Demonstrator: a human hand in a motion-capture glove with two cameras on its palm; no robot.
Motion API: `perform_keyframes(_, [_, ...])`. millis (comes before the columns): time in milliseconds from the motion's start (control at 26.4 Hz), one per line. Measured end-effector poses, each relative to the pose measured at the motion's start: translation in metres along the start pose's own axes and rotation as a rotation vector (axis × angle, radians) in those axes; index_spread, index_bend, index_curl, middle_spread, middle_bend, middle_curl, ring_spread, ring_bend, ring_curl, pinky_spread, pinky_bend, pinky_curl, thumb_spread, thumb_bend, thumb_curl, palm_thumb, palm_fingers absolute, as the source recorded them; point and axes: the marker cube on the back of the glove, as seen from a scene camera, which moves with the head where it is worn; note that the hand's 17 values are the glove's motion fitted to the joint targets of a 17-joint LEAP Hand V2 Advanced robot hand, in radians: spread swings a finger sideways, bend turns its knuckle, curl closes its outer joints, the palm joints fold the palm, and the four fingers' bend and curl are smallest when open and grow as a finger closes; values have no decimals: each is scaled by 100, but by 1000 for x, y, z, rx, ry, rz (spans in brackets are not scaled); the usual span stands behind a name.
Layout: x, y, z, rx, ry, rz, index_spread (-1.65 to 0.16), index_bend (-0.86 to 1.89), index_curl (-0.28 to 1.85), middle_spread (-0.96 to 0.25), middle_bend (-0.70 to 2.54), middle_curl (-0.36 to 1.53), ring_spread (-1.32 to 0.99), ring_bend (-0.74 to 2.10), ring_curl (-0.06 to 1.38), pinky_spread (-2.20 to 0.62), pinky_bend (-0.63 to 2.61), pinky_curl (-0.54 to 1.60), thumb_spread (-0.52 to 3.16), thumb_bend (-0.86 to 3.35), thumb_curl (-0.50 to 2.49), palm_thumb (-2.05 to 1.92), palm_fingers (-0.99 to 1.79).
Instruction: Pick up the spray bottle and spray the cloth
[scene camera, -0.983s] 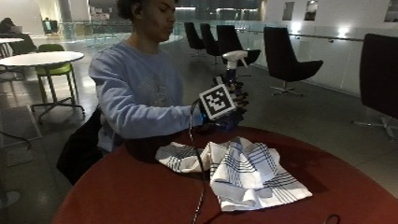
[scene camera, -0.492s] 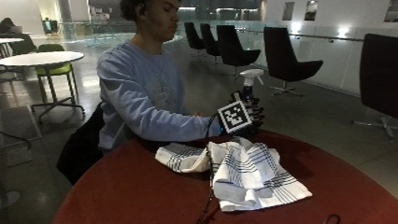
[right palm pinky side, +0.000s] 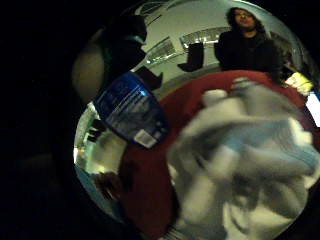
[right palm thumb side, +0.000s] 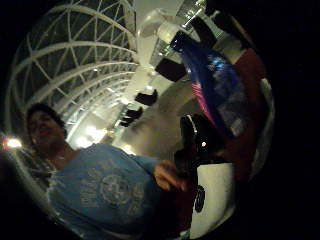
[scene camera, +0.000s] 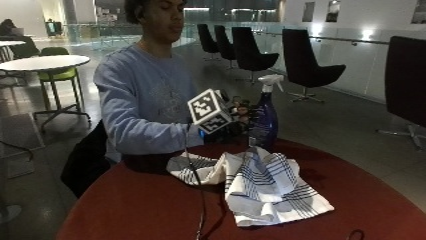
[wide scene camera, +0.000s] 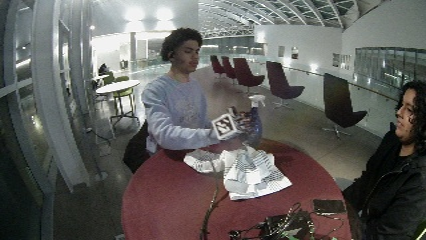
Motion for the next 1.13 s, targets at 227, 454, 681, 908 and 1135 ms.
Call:
perform_keyframes(227, [34, 92, -117, 11, 383, 58, -33, 33, 28, -1, 23, 36, 5, 39, 26, 24, 38, 29, 100, -1, 47, 83, 50])
perform_keyframes(454, [70, 169, -181, -16, 597, 197, -32, 32, 32, -4, 25, 37, 3, 38, 27, 24, 28, 28, 102, -1, 47, 85, 60])
perform_keyframes(681, [90, 211, -202, -38, 677, 272, -31, 28, 34, -5, 25, 38, 2, 35, 28, 24, 22, 28, 104, -2, 47, 85, 64])
perform_keyframes(908, [95, 220, -203, -47, 677, 287, -31, 23, 35, -6, 24, 39, 1, 34, 29, 24, 18, 28, 105, -2, 47, 86, 68])
perform_keyframes(1135, [98, 220, -204, -52, 669, 291, -31, 19, 37, -7, 24, 39, 0, 33, 29, 24, 16, 27, 106, -2, 47, 86, 70])
